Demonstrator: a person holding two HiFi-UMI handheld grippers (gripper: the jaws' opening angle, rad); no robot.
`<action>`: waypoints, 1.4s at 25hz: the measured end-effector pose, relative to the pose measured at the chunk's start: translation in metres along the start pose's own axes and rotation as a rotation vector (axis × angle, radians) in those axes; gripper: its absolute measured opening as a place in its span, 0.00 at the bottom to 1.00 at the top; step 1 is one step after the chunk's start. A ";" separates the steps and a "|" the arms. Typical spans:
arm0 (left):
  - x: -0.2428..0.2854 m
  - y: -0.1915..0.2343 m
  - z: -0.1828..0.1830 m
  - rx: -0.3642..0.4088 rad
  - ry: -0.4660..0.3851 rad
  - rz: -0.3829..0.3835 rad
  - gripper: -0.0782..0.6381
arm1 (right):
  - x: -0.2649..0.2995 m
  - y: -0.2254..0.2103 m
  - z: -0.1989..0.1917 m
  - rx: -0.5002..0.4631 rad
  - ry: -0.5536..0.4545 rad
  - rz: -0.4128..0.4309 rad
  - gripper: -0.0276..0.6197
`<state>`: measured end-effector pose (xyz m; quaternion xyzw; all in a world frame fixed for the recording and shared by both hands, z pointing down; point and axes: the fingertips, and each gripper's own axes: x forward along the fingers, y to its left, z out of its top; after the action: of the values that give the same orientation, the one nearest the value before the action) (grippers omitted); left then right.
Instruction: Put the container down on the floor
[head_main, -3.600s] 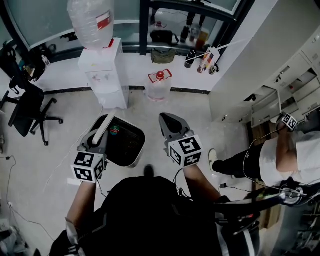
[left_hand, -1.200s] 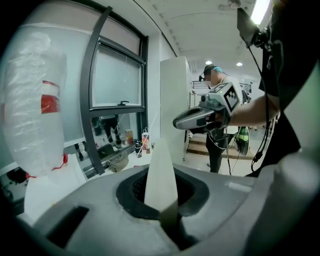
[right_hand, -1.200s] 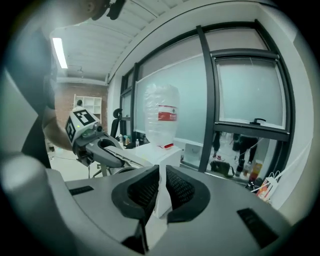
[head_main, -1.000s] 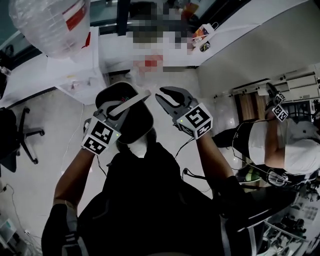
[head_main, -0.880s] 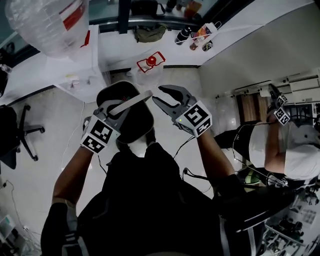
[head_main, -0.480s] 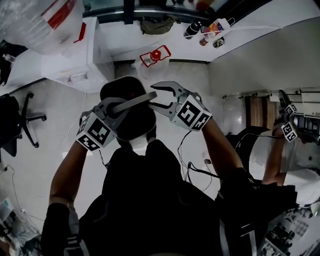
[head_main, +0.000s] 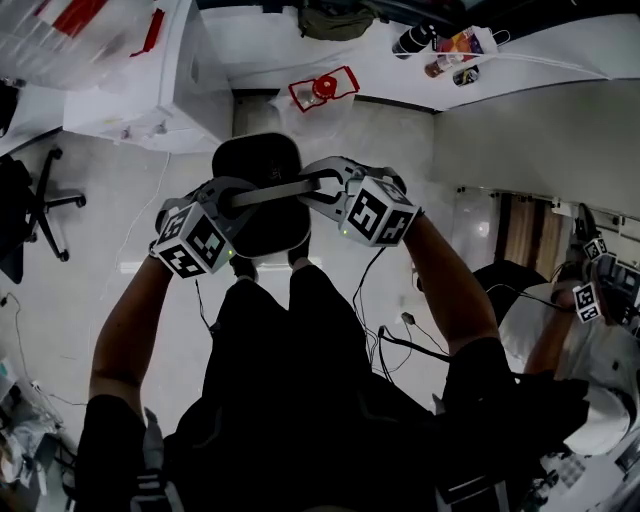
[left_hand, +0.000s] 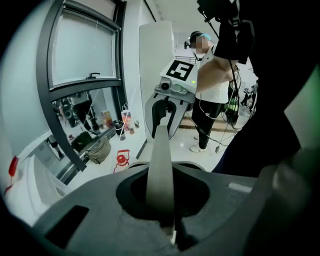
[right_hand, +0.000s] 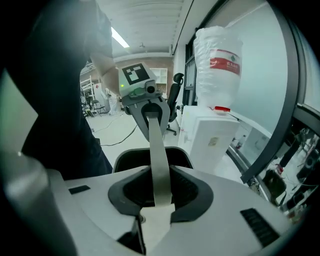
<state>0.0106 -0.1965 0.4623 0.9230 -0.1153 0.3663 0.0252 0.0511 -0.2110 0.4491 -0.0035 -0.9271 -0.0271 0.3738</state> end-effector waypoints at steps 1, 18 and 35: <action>0.007 0.002 -0.007 0.011 0.020 -0.003 0.14 | 0.006 -0.001 -0.007 0.004 0.007 0.007 0.18; 0.137 0.020 -0.149 0.115 0.345 -0.033 0.14 | 0.122 -0.012 -0.137 0.008 0.123 0.043 0.16; 0.235 0.034 -0.271 0.087 0.435 -0.082 0.14 | 0.238 -0.021 -0.241 0.036 0.209 0.132 0.16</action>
<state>-0.0128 -0.2393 0.8189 0.8263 -0.0536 0.5602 0.0245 0.0458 -0.2484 0.7862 -0.0550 -0.8812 0.0141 0.4692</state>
